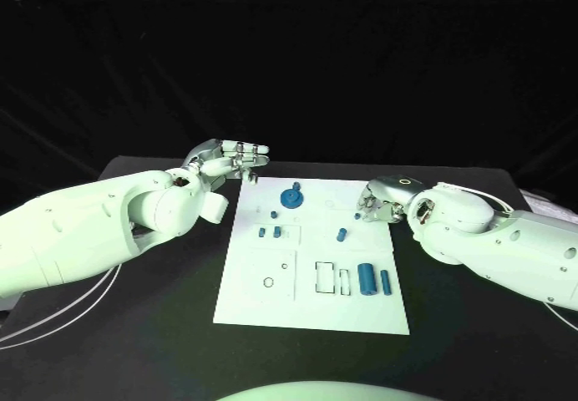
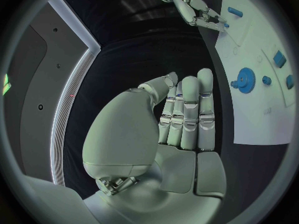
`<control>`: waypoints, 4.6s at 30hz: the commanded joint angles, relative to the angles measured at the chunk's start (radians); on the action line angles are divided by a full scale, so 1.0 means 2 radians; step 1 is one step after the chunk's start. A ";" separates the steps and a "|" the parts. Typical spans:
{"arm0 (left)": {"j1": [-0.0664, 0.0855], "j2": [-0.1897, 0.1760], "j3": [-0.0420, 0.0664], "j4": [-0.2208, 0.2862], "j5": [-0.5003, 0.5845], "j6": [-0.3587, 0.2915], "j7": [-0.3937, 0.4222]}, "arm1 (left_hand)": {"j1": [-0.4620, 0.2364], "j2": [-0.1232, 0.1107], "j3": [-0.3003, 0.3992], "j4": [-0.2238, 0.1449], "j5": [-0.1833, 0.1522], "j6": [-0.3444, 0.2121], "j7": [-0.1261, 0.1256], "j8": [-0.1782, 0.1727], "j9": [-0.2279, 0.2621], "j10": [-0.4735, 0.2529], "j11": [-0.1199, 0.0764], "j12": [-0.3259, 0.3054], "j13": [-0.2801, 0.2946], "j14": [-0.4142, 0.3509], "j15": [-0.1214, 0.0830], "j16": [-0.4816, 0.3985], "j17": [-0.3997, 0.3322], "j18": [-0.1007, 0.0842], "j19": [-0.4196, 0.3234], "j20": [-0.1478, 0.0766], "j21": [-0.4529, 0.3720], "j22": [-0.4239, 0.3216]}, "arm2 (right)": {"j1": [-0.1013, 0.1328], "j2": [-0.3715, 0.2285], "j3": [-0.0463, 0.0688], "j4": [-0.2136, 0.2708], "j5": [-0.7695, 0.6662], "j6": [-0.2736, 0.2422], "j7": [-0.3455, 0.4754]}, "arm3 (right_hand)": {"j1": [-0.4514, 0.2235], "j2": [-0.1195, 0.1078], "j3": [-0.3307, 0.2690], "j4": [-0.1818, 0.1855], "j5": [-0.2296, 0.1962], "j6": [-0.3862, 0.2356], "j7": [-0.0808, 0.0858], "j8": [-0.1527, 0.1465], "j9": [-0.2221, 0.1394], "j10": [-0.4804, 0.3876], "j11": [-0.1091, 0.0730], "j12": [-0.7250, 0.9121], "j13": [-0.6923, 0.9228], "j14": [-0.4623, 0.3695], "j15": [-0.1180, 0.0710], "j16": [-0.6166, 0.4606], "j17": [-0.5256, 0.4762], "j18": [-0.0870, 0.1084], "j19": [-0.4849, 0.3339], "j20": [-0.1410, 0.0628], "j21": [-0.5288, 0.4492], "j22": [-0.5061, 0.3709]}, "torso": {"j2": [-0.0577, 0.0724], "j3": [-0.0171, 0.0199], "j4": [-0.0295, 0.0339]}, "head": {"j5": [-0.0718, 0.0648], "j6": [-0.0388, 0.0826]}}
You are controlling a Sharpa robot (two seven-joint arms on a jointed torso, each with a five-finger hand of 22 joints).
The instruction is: Assemble the parts on the task board
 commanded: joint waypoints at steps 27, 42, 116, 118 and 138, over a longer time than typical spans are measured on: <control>0.000 0.005 -0.001 0.001 0.028 -0.016 0.017 | 0.001 0.007 -0.005 -0.003 0.002 -0.005 0.002 -0.001 0.000 -0.008 0.002 0.005 -0.001 -0.010 0.001 -0.007 -0.005 0.006 -0.007 0.001 -0.006 -0.003 | -0.006 0.016 0.000 -0.004 0.006 0.037 0.011 | -0.012 0.010 0.054 -0.020 -0.017 -0.001 0.005 -0.005 -0.001 0.006 0.005 -0.017 -0.027 0.018 0.003 0.007 0.006 -0.004 0.001 0.000 0.008 0.007 | 0.000 -0.0002 -0.0005 | 0.006 -0.007; 0.000 0.006 -0.001 0.001 0.027 -0.015 0.013 | 0.002 0.007 -0.006 -0.004 0.002 -0.005 0.002 -0.001 0.000 -0.009 0.002 0.005 -0.001 -0.011 0.001 -0.008 -0.005 0.006 -0.008 0.001 -0.007 -0.003 | -0.007 0.021 0.000 -0.012 -0.002 0.049 0.003 | -0.059 0.000 0.157 -0.043 -0.019 0.026 -0.002 -0.003 0.003 0.034 -0.002 -0.026 -0.027 0.020 -0.002 0.014 0.013 -0.009 0.014 -0.004 0.034 0.041 | -0.001 0.0000 -0.0008 | 0.004 -0.008; -0.008 0.015 -0.001 -0.001 0.032 -0.008 0.014 | -0.008 0.013 -0.021 0.001 -0.005 -0.013 0.005 -0.002 -0.001 -0.022 0.005 0.010 -0.002 -0.013 0.005 -0.009 -0.010 0.005 -0.010 0.005 -0.015 -0.009 | -0.058 0.064 0.002 0.115 0.024 -0.035 -0.004 | -0.109 -0.046 0.267 -0.045 -0.019 0.032 0.005 -0.004 0.005 0.040 0.003 -0.033 -0.027 0.021 0.000 0.019 0.011 -0.013 0.024 0.001 0.055 0.067 | 0.000 0.0003 -0.0013 | 0.016 -0.015; -0.008 0.015 -0.001 -0.001 0.032 -0.007 0.014 | -0.008 0.013 -0.021 0.001 -0.005 -0.013 0.005 -0.002 -0.001 -0.022 0.005 0.010 -0.002 -0.013 0.005 -0.009 -0.010 0.005 -0.010 0.005 -0.015 -0.009 | -0.060 0.067 0.001 0.112 0.024 -0.033 -0.006 | -0.110 -0.047 0.267 -0.045 -0.019 0.032 0.005 -0.004 0.005 0.040 0.003 -0.033 -0.027 0.021 0.000 0.019 0.011 -0.013 0.024 0.001 0.055 0.067 | 0.000 0.0001 -0.0013 | 0.016 -0.016; -0.008 0.015 -0.001 -0.001 0.033 -0.007 0.012 | -0.007 0.014 -0.023 0.000 -0.005 -0.016 0.006 -0.002 -0.001 -0.025 0.006 0.011 -0.002 -0.013 0.005 -0.009 -0.011 0.005 -0.010 0.005 -0.016 -0.011 | -0.066 0.081 0.000 0.102 0.017 -0.021 -0.011 | -0.110 -0.047 0.268 -0.044 -0.019 0.032 0.005 -0.004 0.005 0.040 0.003 -0.033 -0.027 0.021 0.000 0.020 0.011 -0.013 0.024 0.002 0.055 0.068 | 0.000 -0.0003 -0.0013 | 0.018 -0.020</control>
